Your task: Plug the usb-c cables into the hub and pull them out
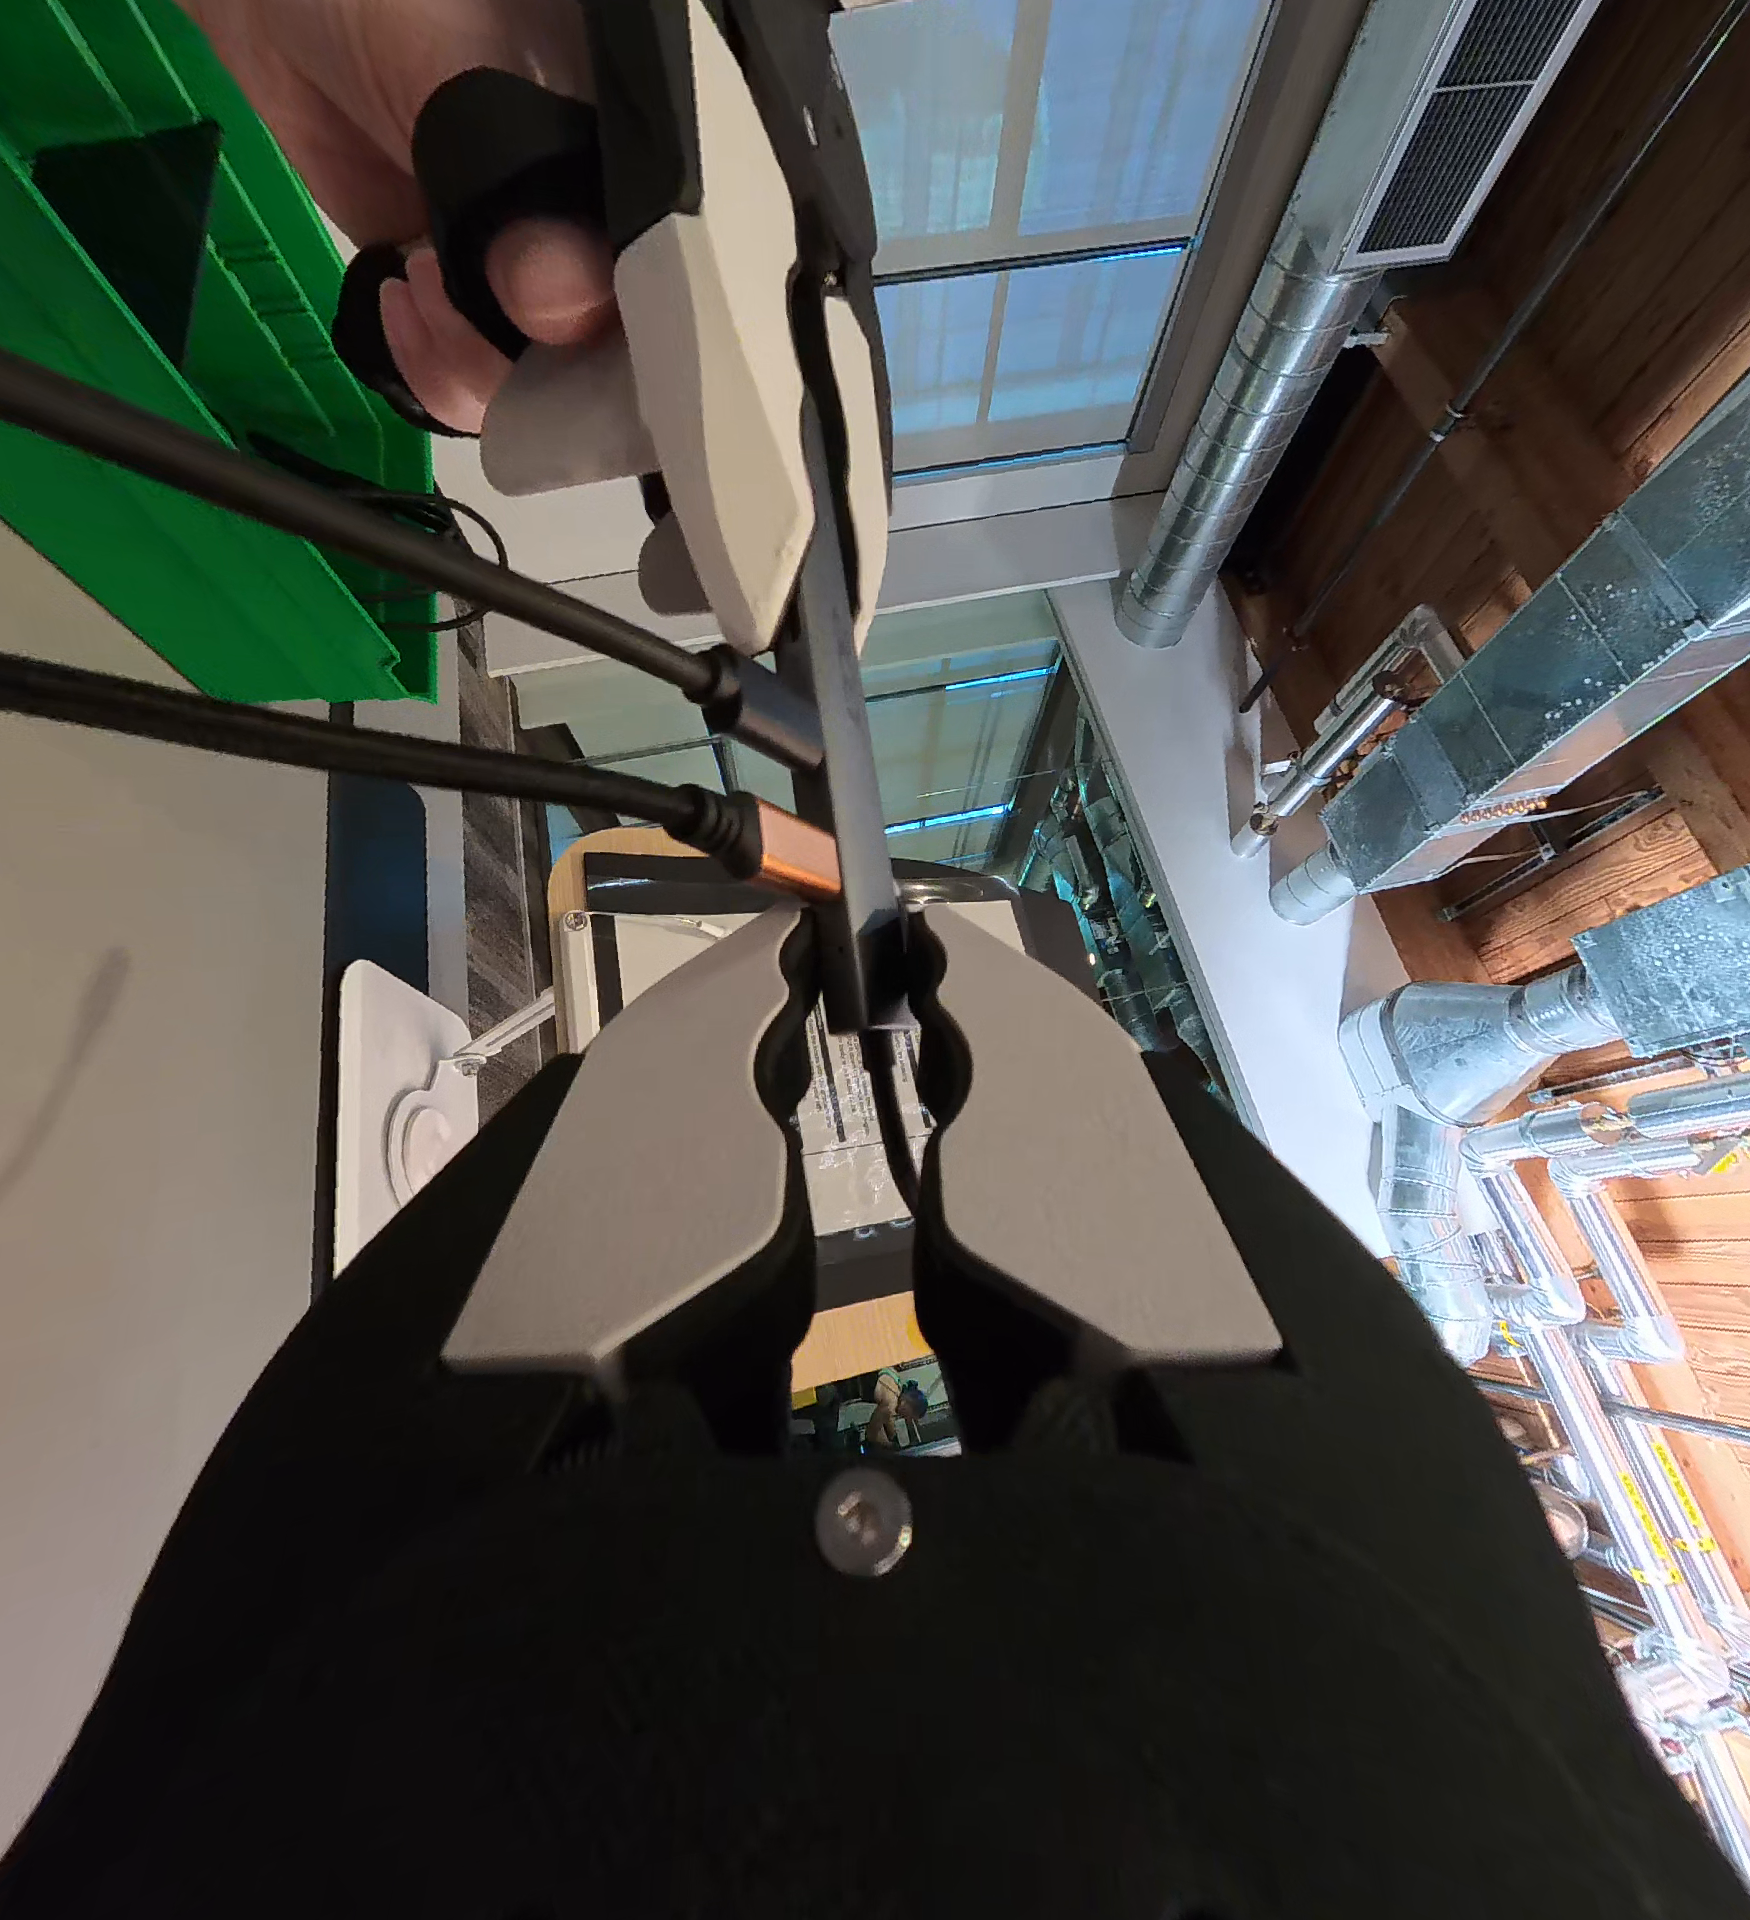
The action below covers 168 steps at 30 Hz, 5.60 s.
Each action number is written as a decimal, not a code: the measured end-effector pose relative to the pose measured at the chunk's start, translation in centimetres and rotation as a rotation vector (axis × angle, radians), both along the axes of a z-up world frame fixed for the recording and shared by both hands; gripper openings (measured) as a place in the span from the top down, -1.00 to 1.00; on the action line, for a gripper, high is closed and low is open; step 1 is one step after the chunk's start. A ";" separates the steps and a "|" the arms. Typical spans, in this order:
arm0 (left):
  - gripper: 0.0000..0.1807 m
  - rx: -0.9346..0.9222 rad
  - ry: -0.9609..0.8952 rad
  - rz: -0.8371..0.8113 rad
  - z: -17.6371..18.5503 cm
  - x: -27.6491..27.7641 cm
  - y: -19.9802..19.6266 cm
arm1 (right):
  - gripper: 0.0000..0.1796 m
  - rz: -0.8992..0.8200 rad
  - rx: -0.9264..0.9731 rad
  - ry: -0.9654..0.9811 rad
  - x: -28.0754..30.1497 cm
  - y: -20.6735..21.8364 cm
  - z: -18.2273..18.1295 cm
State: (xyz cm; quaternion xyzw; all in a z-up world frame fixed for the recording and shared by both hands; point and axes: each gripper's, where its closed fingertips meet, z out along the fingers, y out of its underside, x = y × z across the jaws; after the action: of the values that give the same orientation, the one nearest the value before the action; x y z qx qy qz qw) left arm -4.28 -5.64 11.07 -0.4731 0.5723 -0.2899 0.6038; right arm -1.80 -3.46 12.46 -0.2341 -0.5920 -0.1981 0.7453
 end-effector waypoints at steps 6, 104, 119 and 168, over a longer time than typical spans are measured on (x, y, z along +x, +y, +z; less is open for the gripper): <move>0.73 0.170 0.014 0.113 0.7 0.2 0.3 | 0.80 -0.047 0.066 0.045 0.4 0.6 0.7; 0.73 0.356 -0.542 0.637 13.6 -18.2 0.1 | 0.94 -0.091 -0.755 0.493 10.6 -2.7 5.8; 0.73 0.297 -0.457 0.546 12.8 -15.2 -0.3 | 0.92 -0.427 -1.577 0.182 23.2 -0.5 -16.5; 0.73 0.392 -0.356 0.397 7.5 -2.1 -1.1 | 0.85 0.119 -0.588 0.903 -1.7 -0.4 5.4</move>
State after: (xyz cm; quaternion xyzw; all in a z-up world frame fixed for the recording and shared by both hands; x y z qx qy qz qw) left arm -6.37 -6.71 18.59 -0.3918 0.3993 -0.1290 0.8188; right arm -3.54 -3.87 17.85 -0.4606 -0.2555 0.1389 0.8386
